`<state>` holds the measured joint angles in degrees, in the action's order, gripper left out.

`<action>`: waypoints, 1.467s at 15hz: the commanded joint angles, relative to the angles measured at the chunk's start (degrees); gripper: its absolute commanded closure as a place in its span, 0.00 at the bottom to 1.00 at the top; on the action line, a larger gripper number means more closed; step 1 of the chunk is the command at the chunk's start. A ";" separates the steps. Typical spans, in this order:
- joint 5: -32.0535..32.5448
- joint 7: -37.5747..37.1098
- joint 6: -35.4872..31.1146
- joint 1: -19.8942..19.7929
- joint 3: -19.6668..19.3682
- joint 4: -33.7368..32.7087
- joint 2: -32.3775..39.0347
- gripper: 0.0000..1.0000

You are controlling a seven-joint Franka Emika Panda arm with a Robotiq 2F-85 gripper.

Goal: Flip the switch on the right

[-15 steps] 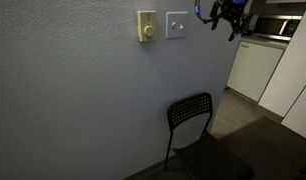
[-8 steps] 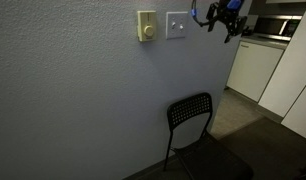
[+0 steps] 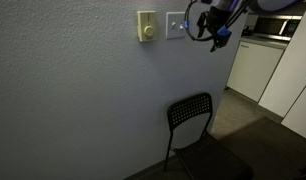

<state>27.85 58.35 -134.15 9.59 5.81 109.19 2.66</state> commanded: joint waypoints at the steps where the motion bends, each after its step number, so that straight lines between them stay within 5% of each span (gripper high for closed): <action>1: 2.44 -0.39 -3.90 -0.91 0.40 0.28 1.30 0.00; 15: 1.24 5.29 -17.30 -2.60 -0.11 -4.66 6.96 0.00; 22: 0.44 7.12 -17.74 -2.89 -0.13 -11.91 13.00 0.00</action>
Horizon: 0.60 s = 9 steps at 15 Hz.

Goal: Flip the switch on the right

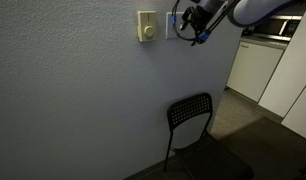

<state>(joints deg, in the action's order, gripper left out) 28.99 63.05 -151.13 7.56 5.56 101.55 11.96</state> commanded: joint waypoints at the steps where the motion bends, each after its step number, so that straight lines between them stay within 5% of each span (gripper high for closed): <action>1: -0.61 2.37 -0.72 -0.90 0.04 -5.24 4.57 0.00; 9: 0.12 2.36 0.73 -0.56 -0.19 -8.03 6.58 0.00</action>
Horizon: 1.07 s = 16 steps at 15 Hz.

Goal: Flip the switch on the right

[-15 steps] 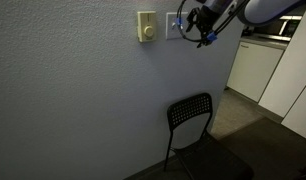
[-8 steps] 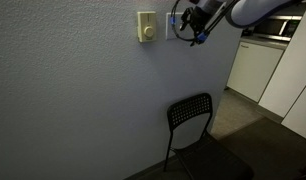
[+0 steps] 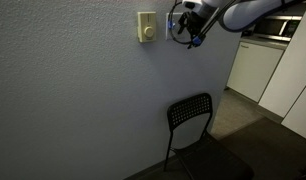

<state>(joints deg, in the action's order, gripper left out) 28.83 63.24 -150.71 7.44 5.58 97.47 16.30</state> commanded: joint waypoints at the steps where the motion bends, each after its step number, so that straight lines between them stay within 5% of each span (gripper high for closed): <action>1: 0.23 2.24 0.63 -0.41 -0.18 -4.08 2.05 0.00; 16: 1.97 5.74 8.70 0.47 -0.51 -11.04 1.01 0.00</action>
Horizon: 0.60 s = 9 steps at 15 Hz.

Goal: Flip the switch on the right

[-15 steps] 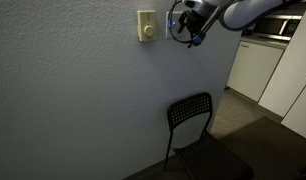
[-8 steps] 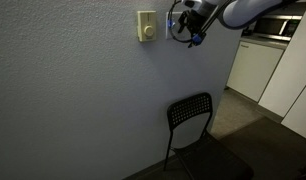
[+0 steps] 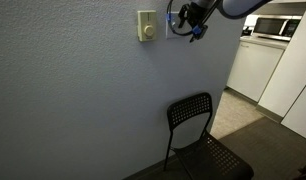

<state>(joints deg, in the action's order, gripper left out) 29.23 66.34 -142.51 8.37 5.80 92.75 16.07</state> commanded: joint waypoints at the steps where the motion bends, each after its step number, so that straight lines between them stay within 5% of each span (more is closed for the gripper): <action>1: 1.65 2.97 0.78 -0.42 -0.79 -6.60 1.42 0.00; 9: 1.51 2.96 6.41 0.30 -0.91 -6.25 0.54 0.00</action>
<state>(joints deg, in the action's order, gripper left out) 29.23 68.40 -139.60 8.69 5.80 91.28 16.43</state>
